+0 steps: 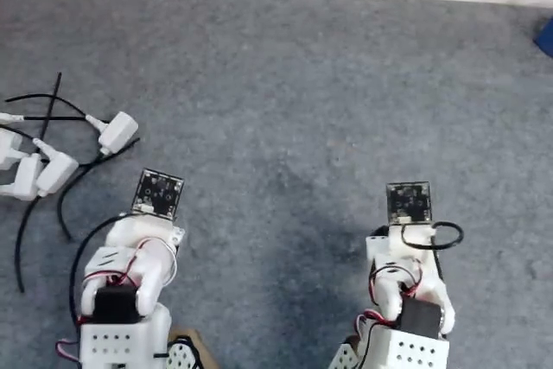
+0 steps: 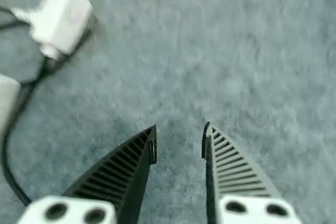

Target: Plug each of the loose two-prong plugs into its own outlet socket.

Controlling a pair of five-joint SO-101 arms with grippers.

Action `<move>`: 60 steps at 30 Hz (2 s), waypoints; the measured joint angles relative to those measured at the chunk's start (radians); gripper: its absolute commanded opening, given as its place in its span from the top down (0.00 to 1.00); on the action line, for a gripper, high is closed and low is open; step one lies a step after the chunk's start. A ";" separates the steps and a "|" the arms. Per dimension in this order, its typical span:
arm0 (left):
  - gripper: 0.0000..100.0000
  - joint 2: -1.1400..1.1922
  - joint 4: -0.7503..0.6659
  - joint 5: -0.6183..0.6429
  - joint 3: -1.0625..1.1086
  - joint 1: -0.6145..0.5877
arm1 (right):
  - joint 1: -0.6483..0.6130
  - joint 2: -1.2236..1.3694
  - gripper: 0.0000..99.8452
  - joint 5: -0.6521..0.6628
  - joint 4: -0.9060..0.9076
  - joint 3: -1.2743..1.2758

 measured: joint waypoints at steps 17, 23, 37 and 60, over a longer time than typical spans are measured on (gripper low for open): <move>0.85 -0.005 0.005 0.000 0.002 0.000 | 0.160 0.000 0.99 0.000 -0.002 0.000; 0.85 -0.005 0.005 0.000 0.002 0.000 | 0.160 0.000 0.99 0.000 -0.002 0.000; 0.85 -0.005 0.005 0.000 0.002 0.000 | 0.160 0.000 0.99 0.000 -0.002 0.000; 0.85 -0.005 0.005 0.000 0.002 0.000 | 0.160 0.000 0.99 0.000 -0.002 0.000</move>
